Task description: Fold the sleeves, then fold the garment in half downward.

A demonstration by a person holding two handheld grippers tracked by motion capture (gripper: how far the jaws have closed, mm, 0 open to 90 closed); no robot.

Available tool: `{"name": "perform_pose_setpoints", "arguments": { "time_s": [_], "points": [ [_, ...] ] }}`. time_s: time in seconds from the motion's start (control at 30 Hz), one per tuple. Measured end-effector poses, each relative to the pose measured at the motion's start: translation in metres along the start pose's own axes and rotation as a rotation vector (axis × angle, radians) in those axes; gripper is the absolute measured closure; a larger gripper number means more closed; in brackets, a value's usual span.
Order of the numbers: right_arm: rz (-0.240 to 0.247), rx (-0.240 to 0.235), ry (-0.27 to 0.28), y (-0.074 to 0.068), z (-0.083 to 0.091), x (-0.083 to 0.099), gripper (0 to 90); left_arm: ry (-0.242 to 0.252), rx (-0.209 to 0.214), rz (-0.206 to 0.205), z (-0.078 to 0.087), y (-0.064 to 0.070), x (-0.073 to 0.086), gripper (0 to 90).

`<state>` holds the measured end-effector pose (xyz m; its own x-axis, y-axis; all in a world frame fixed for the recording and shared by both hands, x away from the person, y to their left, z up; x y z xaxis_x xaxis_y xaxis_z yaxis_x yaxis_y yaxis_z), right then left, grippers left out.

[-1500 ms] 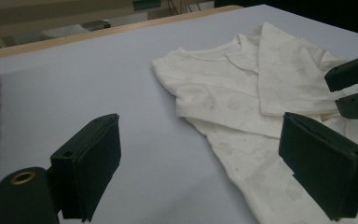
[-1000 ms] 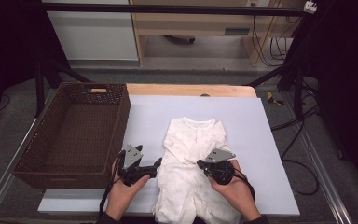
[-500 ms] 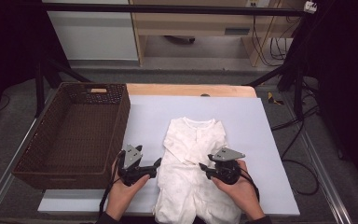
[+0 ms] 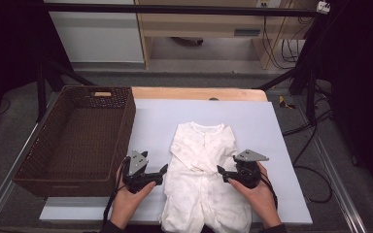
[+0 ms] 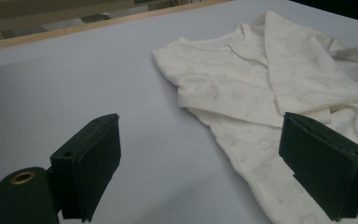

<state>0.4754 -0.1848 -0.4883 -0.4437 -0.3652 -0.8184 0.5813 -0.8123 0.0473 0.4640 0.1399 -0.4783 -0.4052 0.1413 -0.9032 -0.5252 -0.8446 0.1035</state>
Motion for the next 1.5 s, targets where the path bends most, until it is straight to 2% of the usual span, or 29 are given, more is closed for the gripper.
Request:
{"name": "perform_pose_setpoints", "arguments": {
  "time_s": [0.3,0.37,0.47,0.53,0.7,0.83,1.0,1.1,1.13,1.33,1.5],
  "points": [
    [-0.041,0.048,0.021,0.01,0.002,0.001,17.1,-0.001,-0.003,0.002,0.0,-0.001,0.0,12.4],
    [-0.057,0.077,0.037,0.014,0.003,0.001,17.0,-0.001,0.0,0.002,0.0,0.0,0.0,12.4],
    [-0.095,0.087,0.06,0.02,0.005,-0.002,17.2,0.007,-0.001,0.007,0.0,-0.001,-0.001,12.4],
    [-0.115,0.084,0.055,0.025,0.004,-0.005,16.9,0.009,-0.003,0.006,0.001,-0.001,-0.001,12.4],
    [-0.114,0.098,0.021,0.039,0.001,-0.015,16.6,0.009,-0.004,0.009,0.002,-0.002,-0.001,12.4],
    [-0.116,0.093,-0.007,0.05,-0.005,-0.025,15.4,0.011,-0.004,0.011,0.002,-0.003,-0.002,12.4],
    [-0.113,0.079,-0.01,0.064,-0.012,-0.043,14.0,0.011,-0.002,0.011,0.002,-0.002,-0.002,12.4],
    [-0.13,0.081,-0.016,0.071,-0.018,-0.047,14.6,0.011,-0.001,0.01,0.002,-0.002,-0.002,12.4],
    [-0.131,0.089,-0.02,0.078,-0.023,-0.05,15.2,0.01,-0.001,0.01,0.002,-0.002,-0.002,12.4],
    [-0.18,0.116,-0.029,0.097,-0.039,-0.055,17.4,0.007,0.0,0.008,0.001,-0.001,0.0,12.4],
    [-0.218,0.126,-0.032,0.108,-0.049,-0.058,24.7,0.003,0.0,0.002,0.0,0.0,0.0,12.3]
  ]
}}
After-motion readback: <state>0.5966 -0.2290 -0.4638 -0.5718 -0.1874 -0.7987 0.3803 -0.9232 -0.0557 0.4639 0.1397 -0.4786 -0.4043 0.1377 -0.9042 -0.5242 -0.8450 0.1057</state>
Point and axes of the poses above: each handheld gripper's, and its own axes: z roughly backward along the jaws, x roughly out of its underside, y roughly to its right, the point moved 3 cm from there along -z, roughly forward along the jaws, and after that the axes turned 7 degrees about z, right-handed, at the moved point
